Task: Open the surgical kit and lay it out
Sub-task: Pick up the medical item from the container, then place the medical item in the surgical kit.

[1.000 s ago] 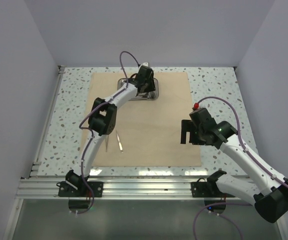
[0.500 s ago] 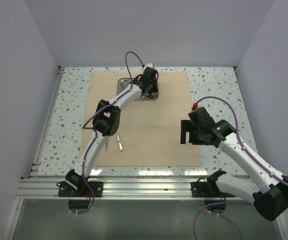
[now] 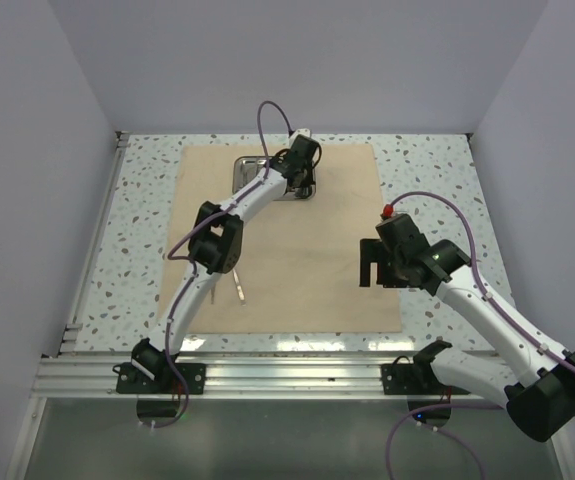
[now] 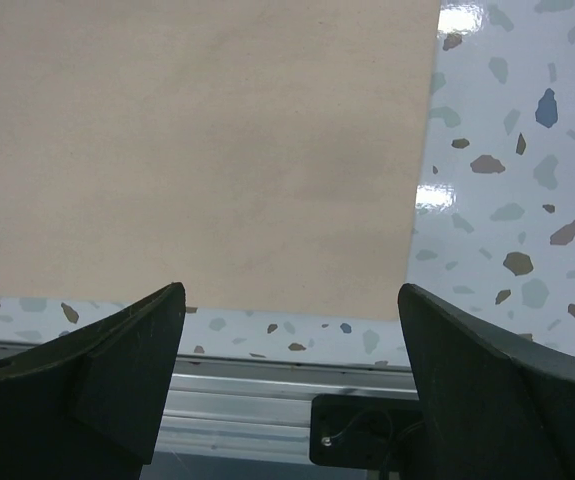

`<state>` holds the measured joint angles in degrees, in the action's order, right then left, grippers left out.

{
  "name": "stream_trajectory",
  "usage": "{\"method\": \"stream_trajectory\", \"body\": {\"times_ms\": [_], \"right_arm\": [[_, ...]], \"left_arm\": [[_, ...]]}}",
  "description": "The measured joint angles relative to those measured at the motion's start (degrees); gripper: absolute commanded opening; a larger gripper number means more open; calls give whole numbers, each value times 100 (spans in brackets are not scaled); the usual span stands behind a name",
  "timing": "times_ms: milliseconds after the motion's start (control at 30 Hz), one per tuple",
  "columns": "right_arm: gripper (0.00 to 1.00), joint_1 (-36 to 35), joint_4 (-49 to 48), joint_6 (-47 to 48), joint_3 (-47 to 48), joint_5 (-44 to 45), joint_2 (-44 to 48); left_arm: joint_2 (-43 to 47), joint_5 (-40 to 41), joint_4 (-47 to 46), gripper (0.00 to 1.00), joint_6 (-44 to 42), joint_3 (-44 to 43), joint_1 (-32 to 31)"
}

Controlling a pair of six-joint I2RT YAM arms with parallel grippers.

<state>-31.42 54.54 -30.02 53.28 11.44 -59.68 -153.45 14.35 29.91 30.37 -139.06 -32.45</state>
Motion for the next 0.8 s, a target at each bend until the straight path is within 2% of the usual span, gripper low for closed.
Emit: {"method": "stream_trajectory", "body": {"times_ms": [233, 533, 700, 800], "right_arm": [[92, 0, -74, 72, 0, -13, 2], [92, 0, -155, 101, 0, -48, 28], [91, 0, -282, 98, 0, -76, 31], [91, 0, -376, 98, 0, -136, 2]], "left_arm": [[114, -52, -72, 0, -4, 173, 2], [938, -42, 271, 0, -173, 861, 164], [2343, 31, 247, 0, -306, 2065, 376], [3641, 199, 61, 0, -404, 3390, 485]]}}
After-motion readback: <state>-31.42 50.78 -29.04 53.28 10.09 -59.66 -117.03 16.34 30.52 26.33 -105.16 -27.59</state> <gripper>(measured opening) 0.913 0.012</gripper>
